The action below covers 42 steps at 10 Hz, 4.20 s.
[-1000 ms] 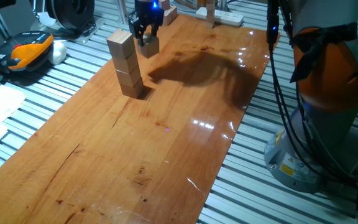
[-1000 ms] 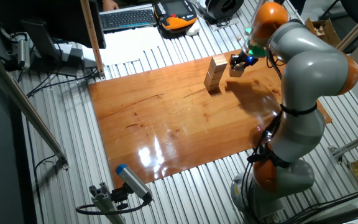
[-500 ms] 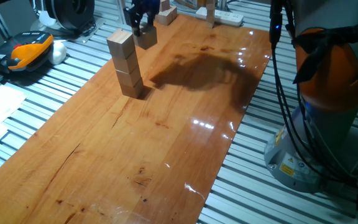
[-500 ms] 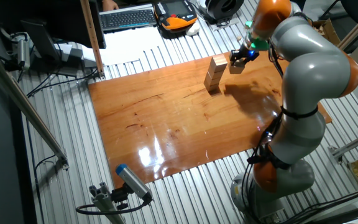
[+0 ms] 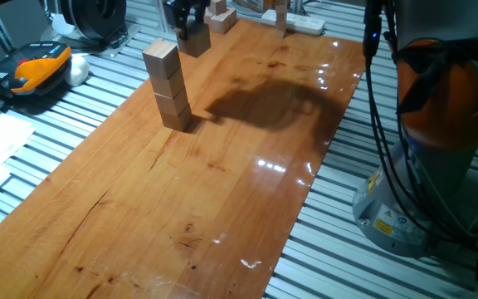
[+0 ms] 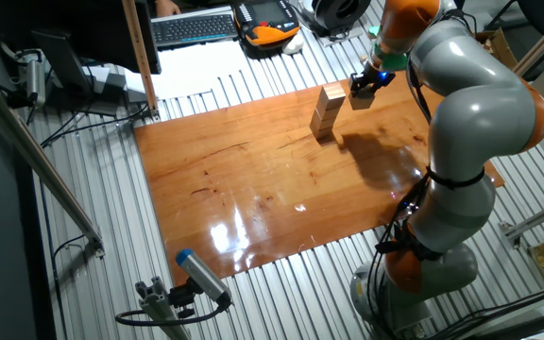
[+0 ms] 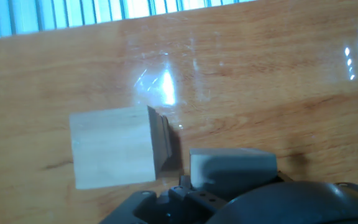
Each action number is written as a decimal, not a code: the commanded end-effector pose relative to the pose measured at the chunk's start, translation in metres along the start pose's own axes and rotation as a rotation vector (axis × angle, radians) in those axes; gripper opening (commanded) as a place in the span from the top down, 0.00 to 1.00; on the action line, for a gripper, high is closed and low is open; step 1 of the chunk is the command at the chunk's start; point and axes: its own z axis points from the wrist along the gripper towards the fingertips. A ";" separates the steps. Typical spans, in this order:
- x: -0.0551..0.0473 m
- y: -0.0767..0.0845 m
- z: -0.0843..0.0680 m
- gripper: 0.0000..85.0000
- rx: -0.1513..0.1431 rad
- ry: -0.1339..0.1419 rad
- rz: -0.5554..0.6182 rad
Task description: Stack the blocks in a vertical line of five
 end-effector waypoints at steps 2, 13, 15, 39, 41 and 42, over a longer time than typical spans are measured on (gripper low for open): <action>0.003 0.000 -0.001 1.00 -0.015 0.000 -0.008; 0.003 0.000 -0.001 1.00 -0.007 -0.024 0.045; 0.003 0.000 -0.001 1.00 -0.012 -0.017 0.062; -0.022 0.039 -0.067 1.00 -0.030 -0.013 -0.002; -0.029 0.053 -0.068 1.00 -0.023 -0.015 -0.018; -0.032 0.061 -0.070 1.00 -0.016 -0.015 -0.022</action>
